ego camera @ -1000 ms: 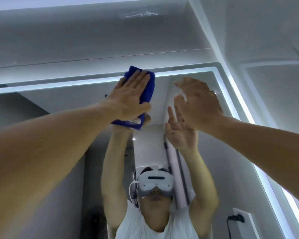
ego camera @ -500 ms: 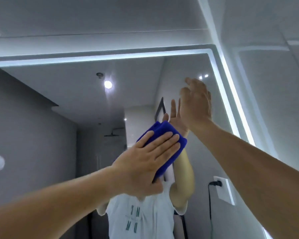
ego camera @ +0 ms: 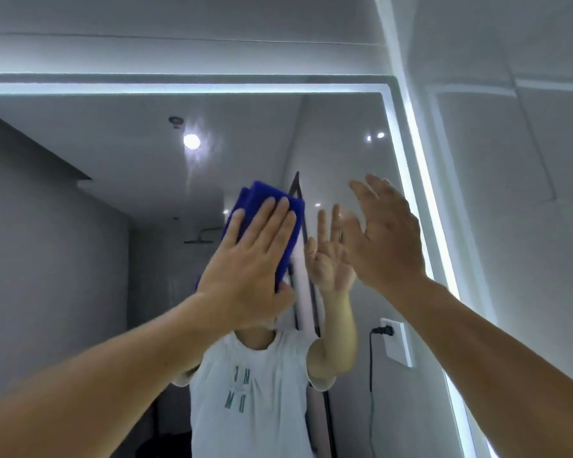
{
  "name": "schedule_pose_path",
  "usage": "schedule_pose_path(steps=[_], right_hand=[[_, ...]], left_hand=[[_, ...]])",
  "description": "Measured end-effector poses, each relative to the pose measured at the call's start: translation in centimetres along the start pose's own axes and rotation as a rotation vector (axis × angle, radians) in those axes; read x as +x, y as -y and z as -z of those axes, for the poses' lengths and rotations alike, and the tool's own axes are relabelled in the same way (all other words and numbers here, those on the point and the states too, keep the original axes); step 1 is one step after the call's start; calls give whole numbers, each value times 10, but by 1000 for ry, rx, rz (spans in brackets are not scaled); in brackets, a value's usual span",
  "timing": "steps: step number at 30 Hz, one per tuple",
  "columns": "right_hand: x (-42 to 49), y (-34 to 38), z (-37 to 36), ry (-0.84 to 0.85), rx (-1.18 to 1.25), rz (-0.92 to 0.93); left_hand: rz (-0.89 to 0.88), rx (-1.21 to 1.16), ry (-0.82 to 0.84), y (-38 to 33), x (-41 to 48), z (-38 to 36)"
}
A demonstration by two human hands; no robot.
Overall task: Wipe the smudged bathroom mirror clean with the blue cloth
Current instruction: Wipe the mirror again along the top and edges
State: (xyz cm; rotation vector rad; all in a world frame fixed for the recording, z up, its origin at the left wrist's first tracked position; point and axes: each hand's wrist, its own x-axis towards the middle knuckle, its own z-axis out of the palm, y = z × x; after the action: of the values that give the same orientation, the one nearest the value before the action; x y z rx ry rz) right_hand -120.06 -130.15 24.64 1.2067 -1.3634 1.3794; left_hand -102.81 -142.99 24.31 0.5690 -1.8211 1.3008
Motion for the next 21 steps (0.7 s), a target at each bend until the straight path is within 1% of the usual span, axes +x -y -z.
schedule_pose_path(steps=[3,5,6,7,8,9,11,12,13,14,15,17,19,21], right_hand=[[-29,4,1,41,25,-35],[-46,3,3,67,25,-24],[-53,0,3,79,20,-14],[-59,-2,3,92,18,-9],[-64,-4,3,100,24,-14],[-68,-6,2,101,37,-25],[-76,-7,0,84,76,-40],[-79,-8,0,70,98,-45],[-81,-9,0,58,116,-50],[-85,-12,0,49,127,-54],[-89,-14,0,39,130,-59],[-96,-17,-2,21,134,-73],[-106,-19,-5,18,138,-79],[-120,-21,-8,26,136,-79]], left_hand=[[-217,3,47,-25,-59,-9],[-360,37,73,-7,-53,-2],[-407,68,86,7,-40,4],[-407,102,95,22,-21,10],[-334,122,116,37,1,15],[-203,109,142,50,25,19],[110,8,150,62,60,26],[211,-20,131,57,68,25],[264,-37,103,46,69,24],[279,-53,72,30,64,21],[257,-60,42,13,51,16],[140,-70,0,-22,9,4],[-33,-85,0,-58,-44,-9],[-234,-104,54,-82,-99,-19]])
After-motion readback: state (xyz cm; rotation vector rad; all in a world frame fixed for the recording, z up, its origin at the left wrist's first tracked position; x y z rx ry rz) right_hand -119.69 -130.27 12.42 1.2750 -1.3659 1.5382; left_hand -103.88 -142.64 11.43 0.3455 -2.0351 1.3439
